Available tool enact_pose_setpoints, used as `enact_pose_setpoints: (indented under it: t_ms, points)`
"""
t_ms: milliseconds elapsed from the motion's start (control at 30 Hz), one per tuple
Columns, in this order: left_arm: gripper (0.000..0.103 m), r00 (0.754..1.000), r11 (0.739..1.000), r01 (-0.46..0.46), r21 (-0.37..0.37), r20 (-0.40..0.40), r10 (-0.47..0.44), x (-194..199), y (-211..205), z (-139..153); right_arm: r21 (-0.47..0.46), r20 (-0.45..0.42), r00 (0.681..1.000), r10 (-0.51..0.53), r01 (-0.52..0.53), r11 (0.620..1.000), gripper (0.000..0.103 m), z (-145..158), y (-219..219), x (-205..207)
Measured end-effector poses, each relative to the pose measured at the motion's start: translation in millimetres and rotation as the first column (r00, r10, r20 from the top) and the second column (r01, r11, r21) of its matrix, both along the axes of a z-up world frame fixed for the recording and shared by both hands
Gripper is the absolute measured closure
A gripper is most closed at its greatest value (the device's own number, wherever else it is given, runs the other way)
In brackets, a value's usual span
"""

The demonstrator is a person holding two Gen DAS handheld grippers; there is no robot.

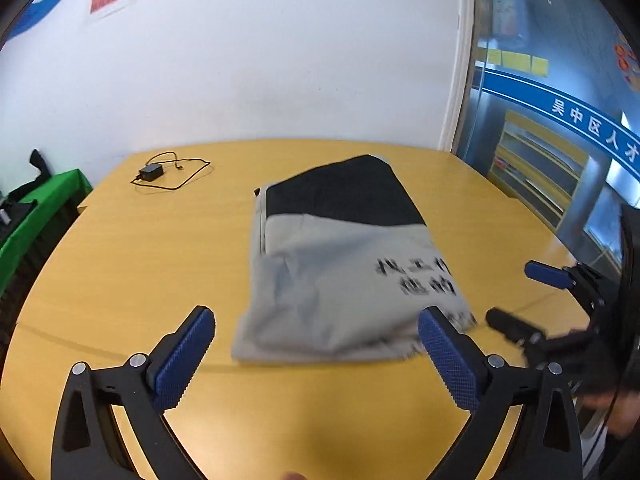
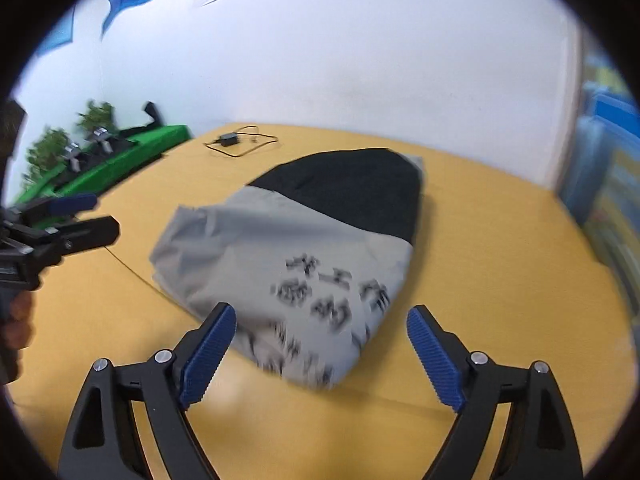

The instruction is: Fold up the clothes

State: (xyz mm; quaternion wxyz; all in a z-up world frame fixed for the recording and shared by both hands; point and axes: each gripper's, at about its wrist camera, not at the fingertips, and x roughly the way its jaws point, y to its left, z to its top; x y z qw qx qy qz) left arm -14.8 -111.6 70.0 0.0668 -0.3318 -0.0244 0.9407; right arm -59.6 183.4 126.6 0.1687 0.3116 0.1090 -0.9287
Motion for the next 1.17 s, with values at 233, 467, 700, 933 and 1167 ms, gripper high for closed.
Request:
enact_pose_setpoints:
  t_ms: [233,467,700,933,1167]
  points:
    - [0.000,1.000,0.999,-0.007,-0.038,0.013,0.008,44,20,-16,0.057,0.039,0.999,-0.017,0.015,0.998,0.015,-23,-13,66]
    - [0.000,0.999,0.998,-0.012,-0.060,0.048,0.015,69,29,-38,0.058,0.084,0.994,-0.074,0.069,0.996,0.015,-31,-3,82]
    - [0.000,0.996,0.997,-0.005,-0.080,0.090,0.013,73,41,-53,0.074,0.110,0.989,-0.101,0.093,0.993,0.015,-41,4,86]
    - [0.000,0.996,0.999,-0.020,-0.039,0.088,0.024,76,39,-57,0.092,0.120,0.988,-0.098,0.087,0.992,0.015,-45,2,89]
    - [0.000,0.995,0.997,-0.019,-0.073,0.097,0.027,79,42,-63,0.107,0.128,0.988,-0.087,0.074,0.992,0.015,-50,-7,93]
